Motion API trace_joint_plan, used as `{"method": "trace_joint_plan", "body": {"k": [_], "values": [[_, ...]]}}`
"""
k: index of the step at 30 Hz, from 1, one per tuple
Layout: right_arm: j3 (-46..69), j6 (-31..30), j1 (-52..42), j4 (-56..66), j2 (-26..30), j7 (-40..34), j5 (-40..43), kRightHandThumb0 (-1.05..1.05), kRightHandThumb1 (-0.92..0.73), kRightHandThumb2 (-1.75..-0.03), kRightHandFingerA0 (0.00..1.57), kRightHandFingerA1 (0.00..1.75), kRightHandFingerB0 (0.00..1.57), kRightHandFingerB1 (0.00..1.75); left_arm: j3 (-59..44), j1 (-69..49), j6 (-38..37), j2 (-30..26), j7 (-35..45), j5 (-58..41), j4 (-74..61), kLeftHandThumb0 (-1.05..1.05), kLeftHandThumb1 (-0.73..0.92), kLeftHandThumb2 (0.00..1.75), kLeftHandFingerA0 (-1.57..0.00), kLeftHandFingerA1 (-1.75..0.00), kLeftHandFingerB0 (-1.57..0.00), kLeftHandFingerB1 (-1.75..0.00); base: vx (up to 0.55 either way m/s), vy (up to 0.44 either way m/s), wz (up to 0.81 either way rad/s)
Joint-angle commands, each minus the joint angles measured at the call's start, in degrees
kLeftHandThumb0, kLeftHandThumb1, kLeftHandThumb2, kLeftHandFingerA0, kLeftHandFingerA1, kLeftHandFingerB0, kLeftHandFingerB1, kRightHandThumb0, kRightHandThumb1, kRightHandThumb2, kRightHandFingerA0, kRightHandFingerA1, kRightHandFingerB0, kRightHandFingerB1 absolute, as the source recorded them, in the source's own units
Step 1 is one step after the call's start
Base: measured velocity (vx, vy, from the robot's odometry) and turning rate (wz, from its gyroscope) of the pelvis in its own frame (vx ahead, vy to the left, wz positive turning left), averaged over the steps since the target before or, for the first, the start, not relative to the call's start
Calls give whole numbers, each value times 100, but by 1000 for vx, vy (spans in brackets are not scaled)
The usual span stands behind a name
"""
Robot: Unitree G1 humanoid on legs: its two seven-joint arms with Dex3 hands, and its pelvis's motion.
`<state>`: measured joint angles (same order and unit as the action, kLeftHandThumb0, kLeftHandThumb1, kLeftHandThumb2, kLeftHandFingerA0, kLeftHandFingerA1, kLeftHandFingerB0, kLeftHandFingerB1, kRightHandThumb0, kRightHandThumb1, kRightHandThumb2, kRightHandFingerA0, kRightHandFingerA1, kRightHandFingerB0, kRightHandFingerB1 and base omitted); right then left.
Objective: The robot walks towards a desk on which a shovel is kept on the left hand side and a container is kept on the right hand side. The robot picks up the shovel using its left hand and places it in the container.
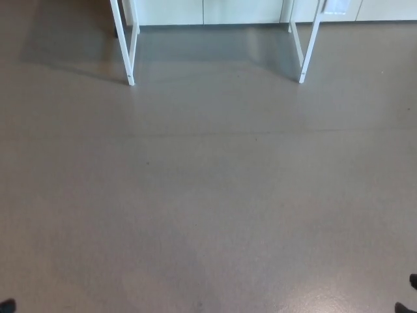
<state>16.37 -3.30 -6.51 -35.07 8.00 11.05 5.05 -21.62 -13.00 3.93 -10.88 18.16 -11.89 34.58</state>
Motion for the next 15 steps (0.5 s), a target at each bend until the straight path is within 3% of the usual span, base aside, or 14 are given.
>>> {"method": "trace_joint_plan", "body": {"k": [1,2,3,6,7,8,9,10,15], "values": [[302,320,-183,124,-65,497,637,-27,-47,-98,15,59,9,54,-296,-174,-284,28,714,-663,-177,-27,59,62,-28,-37,-23,-31,0,0,0],[309,350,-229,106,-69,525,633,-29,-63,-67,20,60,15,49,-307,-211,-268,32,761,-673,-176,-27,60,62,-27,-37,-23,-31,0,0,0],[289,395,-277,117,-65,543,597,-27,-48,-98,19,60,11,55,-295,-231,-299,15,798,-642,-156,-27,60,63,-26,-37,-22,-31,0,0,0],[253,435,-507,150,-62,596,559,-25,-51,-100,19,60,11,55,-288,-440,-391,11,891,-624,-145,-30,61,65,-23,-37,-21,-32,0,0,0],[264,480,-602,133,-72,647,592,-25,-49,-99,18,60,11,55,-283,-507,-420,1,931,-628,-92,-29,61,65,-23,-37,-20,-31,0,0,0],[256,478,-626,143,-73,643,590,-29,-64,-68,22,61,17,50,-273,-536,-427,7,931,-627,-111,-30,60,65,-22,-37,-19,-31,0,0,0],[245,484,-660,147,-74,644,592,-29,-63,-68,22,60,17,50,-264,-568,-457,9,939,-623,-112,-30,60,65,-22,-38,-19,-31,0,0,0],[226,511,-705,124,-72,638,575,-27,-48,-99,19,60,11,55,-250,-604,-530,-1,983,-610,-74,-30,61,66,-21,-38,-18,-31,0,0,0],[186,687,-703,-66,-49,710,567,-27,-48,-99,26,63,14,56,-252,-573,-656,-36,1051,-617,133,-32,62,67,-20,-39,-18,-32,0,0,0]]}}
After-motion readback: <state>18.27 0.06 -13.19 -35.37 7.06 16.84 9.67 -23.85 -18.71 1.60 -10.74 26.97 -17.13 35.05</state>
